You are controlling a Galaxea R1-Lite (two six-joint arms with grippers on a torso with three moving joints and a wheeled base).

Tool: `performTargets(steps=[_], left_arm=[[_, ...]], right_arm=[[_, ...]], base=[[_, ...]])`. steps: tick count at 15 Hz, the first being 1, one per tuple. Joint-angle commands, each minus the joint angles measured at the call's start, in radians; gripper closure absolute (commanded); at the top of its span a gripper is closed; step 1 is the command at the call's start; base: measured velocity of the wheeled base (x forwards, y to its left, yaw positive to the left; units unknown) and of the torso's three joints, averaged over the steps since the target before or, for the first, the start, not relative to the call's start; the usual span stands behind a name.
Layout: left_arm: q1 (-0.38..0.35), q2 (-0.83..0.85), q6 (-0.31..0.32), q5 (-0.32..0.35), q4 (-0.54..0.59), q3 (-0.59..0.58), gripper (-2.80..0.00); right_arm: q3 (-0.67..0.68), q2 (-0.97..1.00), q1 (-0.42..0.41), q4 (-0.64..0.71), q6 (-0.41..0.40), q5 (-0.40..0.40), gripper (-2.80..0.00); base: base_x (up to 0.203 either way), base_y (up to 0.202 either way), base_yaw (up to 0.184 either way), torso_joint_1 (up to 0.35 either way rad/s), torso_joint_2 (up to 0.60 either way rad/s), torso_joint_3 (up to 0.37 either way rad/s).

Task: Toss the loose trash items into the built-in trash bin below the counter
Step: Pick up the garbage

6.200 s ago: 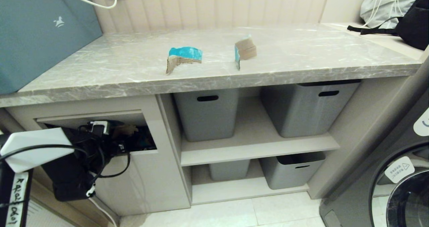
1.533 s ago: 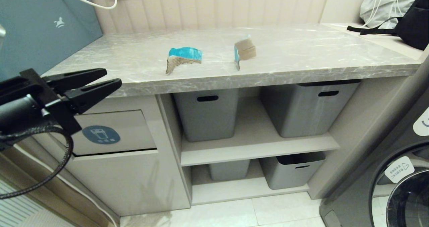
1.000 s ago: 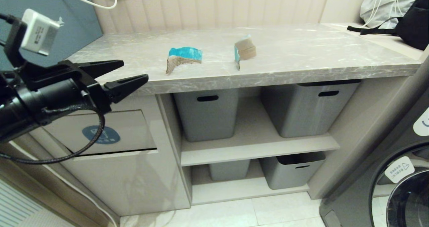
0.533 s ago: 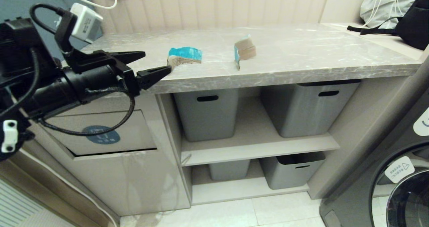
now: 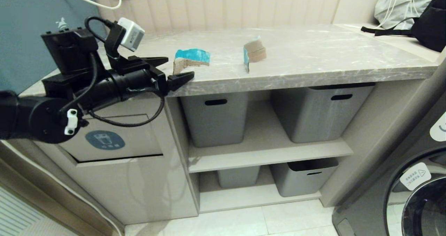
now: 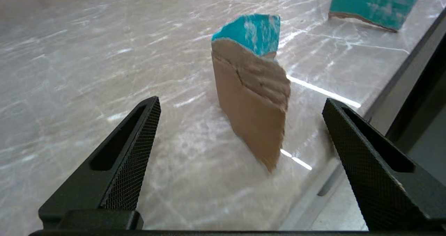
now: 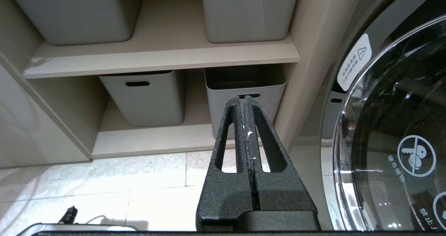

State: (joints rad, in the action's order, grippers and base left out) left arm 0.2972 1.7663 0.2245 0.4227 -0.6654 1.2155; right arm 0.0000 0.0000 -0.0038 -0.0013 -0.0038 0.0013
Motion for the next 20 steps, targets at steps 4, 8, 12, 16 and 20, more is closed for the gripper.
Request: performTargets(steps=[4,8,12,16,20], left_arm=[[0.003,0.074,0.001,0.001,0.000,0.073,0.00],[0.004,0.071,-0.005,0.002,0.017,0.081,0.00],[0.006,0.045,-0.007,0.002,0.027,0.078,0.00],[0.008,-0.030,-0.008,0.004,0.049,0.032,0.00],[-0.014,-0.217,-0.007,0.004,0.049,-0.217,0.00]], right_arm=[[0.000,0.000,0.001,0.000,0.001,0.000,0.00],[0.000,0.000,-0.001,0.000,-0.001,0.000,0.00],[0.000,0.000,0.001,0.000,-0.001,0.000,0.00],[0.000,0.000,0.000,0.000,-0.001,0.000,0.00],[0.000,0.000,-0.001,0.000,-0.001,0.000,0.00]], base=[[0.000,0.000,0.000,0.000,0.00,0.000],[0.000,0.000,0.000,0.000,0.00,0.000],[0.000,0.000,0.000,0.000,0.00,0.000],[0.000,0.000,0.000,0.000,0.00,0.000],[0.000,0.000,0.000,0.000,0.00,0.000]])
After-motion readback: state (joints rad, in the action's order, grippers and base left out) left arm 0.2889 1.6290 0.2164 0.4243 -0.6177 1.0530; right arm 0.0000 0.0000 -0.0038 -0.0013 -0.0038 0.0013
